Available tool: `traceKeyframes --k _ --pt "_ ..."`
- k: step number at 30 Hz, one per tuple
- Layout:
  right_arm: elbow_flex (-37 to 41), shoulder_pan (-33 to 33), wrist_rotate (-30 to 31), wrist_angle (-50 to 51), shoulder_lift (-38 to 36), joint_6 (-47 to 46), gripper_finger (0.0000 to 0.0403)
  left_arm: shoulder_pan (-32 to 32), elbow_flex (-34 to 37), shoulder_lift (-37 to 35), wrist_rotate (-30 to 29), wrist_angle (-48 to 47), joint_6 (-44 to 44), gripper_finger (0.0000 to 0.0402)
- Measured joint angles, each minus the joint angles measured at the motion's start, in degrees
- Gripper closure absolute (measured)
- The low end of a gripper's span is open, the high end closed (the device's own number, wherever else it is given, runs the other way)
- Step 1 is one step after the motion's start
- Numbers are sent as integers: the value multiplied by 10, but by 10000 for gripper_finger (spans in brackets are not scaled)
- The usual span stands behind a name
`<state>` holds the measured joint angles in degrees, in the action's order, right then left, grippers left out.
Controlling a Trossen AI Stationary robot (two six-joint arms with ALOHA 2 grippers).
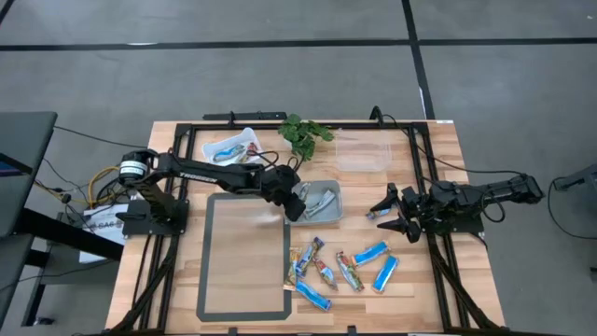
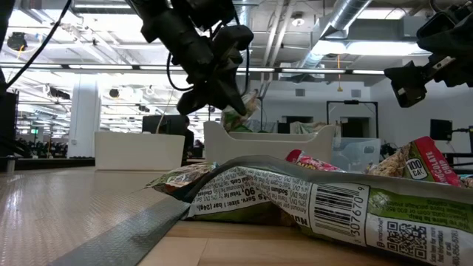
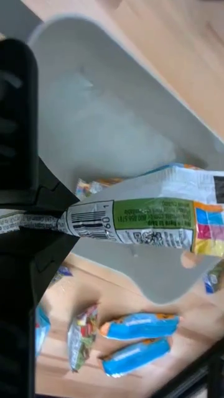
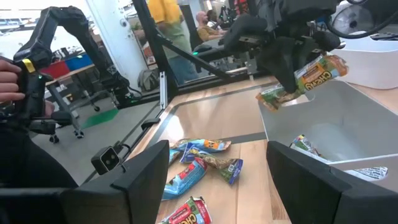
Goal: Pick and place Granola Bars by type
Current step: Put the yellow granola bar into the gray bin
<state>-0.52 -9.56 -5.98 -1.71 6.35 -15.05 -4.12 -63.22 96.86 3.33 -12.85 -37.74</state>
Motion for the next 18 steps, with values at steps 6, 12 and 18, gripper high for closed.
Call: traceKeyframes --k 6,12,18 --pt "0 0 0 0 0 0 138 0 0 0 -9 -20 11 343" --pt "0 0 0 0 0 0 138 0 0 0 -10 -15 12 287" --pt "0 0 0 0 0 0 138 0 1 0 -10 19 10 264"
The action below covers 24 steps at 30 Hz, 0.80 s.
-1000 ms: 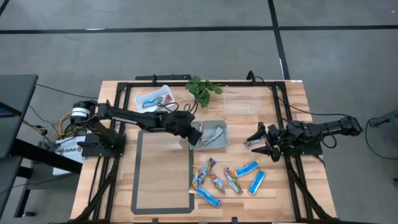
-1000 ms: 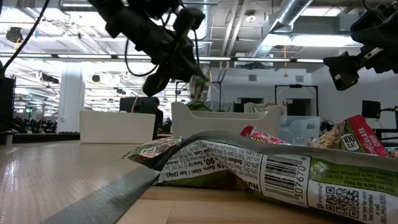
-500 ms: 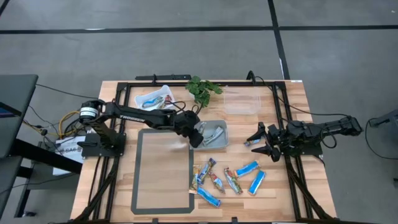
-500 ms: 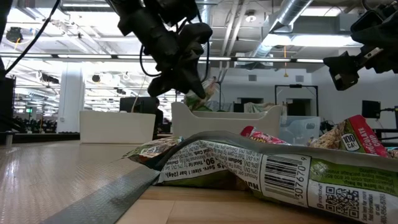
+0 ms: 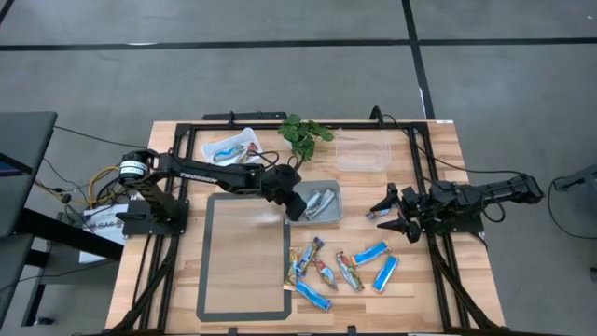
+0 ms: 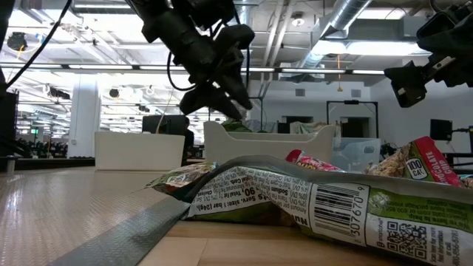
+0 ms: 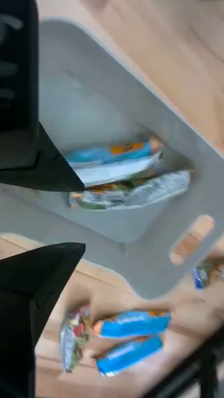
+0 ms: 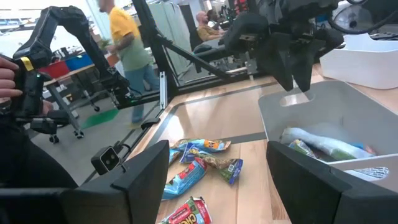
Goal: Pick and place Granola Bars by type
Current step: Put the yellow granola bar into the gray bin
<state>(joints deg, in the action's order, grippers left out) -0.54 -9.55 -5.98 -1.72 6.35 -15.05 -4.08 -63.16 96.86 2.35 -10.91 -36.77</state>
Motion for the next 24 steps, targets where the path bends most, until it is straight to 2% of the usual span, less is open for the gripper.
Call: traceKeyframes --k 5,10,18,24 --pt "0 0 0 0 0 0 138 8 -6 0 31 42 -15 262" --pt "0 0 0 0 0 0 138 22 -30 -1 104 55 -31 262" --pt "0 0 0 0 0 0 138 65 -48 -1 223 89 -151 262" --pt "0 0 0 0 0 0 138 119 -48 -1 223 75 -222 262"
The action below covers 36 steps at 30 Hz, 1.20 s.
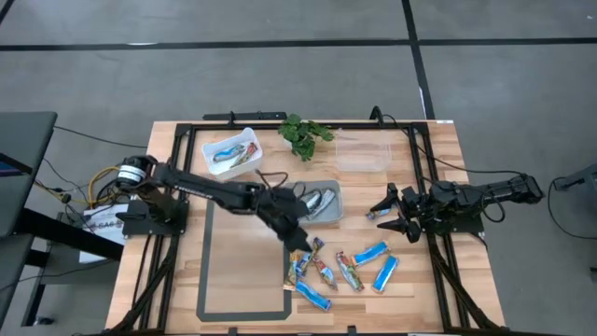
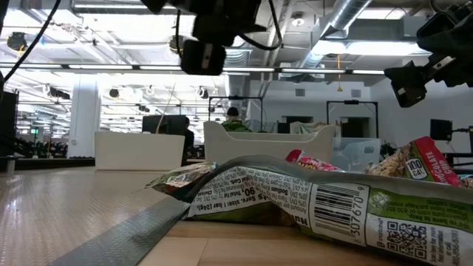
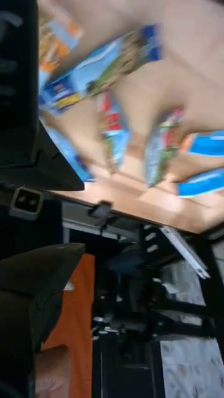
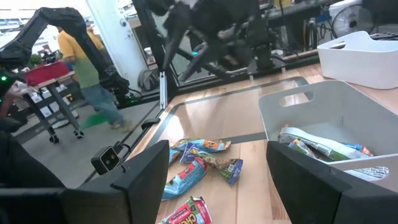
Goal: Pick and place Granola Bars by type
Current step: Put the yellow granola bar into the gray bin
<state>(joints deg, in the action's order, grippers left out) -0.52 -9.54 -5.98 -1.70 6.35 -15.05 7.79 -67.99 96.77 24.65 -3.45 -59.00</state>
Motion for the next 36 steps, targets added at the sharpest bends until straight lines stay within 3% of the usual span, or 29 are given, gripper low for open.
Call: traceKeyframes --k 14,22,26,36 --pt "0 0 0 0 0 0 138 121 0 0 -105 -185 -116 262" --pt "0 0 0 0 0 0 138 166 -1 2 -239 -221 -146 262" --pt "0 0 0 0 0 0 138 166 -23 40 -290 -236 -169 262" --pt "0 0 0 0 0 0 138 138 -143 166 -297 -306 -163 262"
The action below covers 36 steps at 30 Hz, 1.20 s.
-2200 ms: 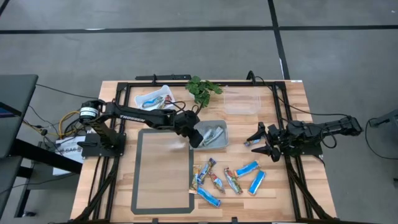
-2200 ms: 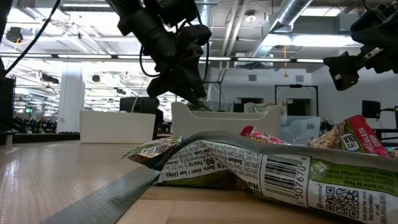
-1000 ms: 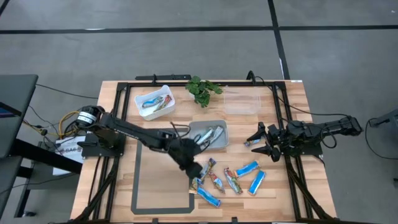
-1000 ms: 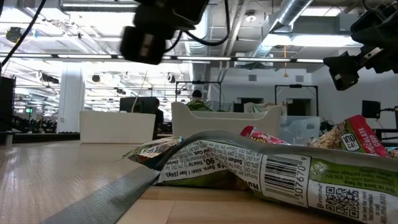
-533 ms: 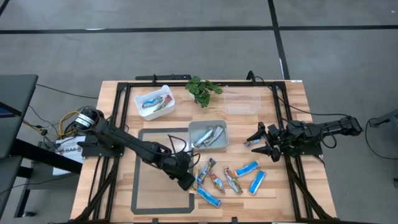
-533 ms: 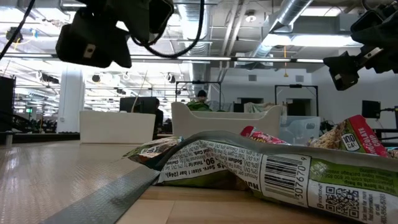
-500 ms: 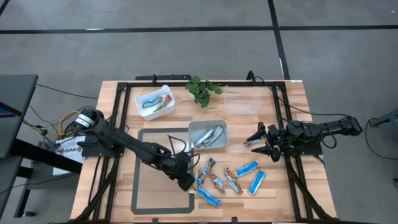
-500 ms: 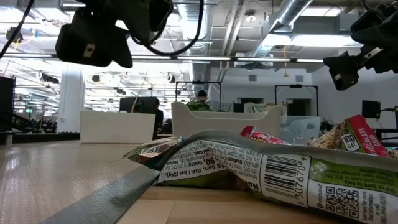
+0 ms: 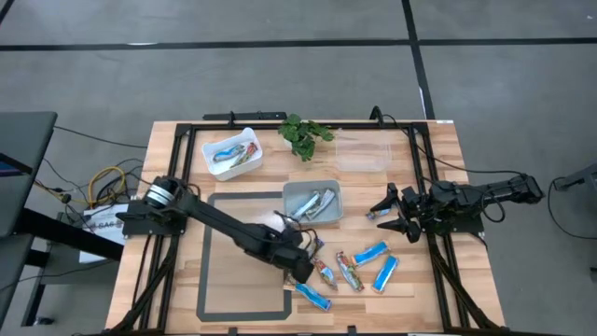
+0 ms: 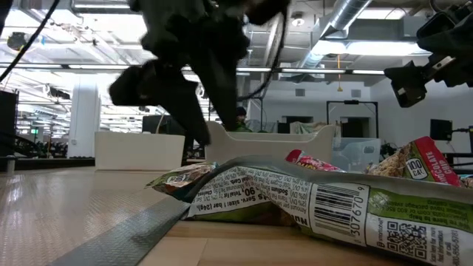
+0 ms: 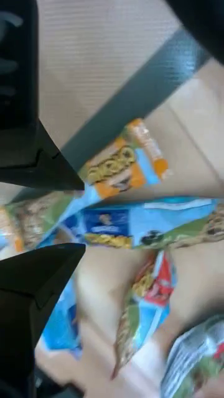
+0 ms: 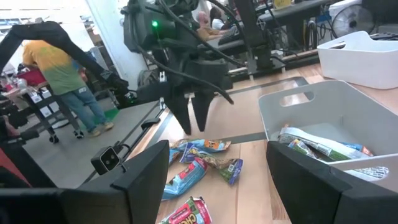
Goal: Pick and place Granola Bars by type
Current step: Put the yellow granola bar into the gray bin
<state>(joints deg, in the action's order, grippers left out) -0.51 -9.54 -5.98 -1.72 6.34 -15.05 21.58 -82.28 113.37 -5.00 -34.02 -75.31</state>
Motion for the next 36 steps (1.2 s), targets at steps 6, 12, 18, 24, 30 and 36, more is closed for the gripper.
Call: traceKeyframes --k 6,12,18,24,30,36 --pt "0 0 0 1 0 0 138 -14 -50 42 10 -74 5 262" --pt "0 0 0 1 0 0 138 -28 -55 49 32 -71 7 262" --pt "0 0 0 0 0 0 138 -36 -55 49 32 -80 4 262" --pt "0 0 0 0 0 0 138 -38 -55 49 32 -81 28 256" --pt "0 0 0 0 0 0 138 -38 -55 49 32 -83 29 230" --pt "0 0 0 0 0 0 138 -37 -54 51 32 -83 17 211"
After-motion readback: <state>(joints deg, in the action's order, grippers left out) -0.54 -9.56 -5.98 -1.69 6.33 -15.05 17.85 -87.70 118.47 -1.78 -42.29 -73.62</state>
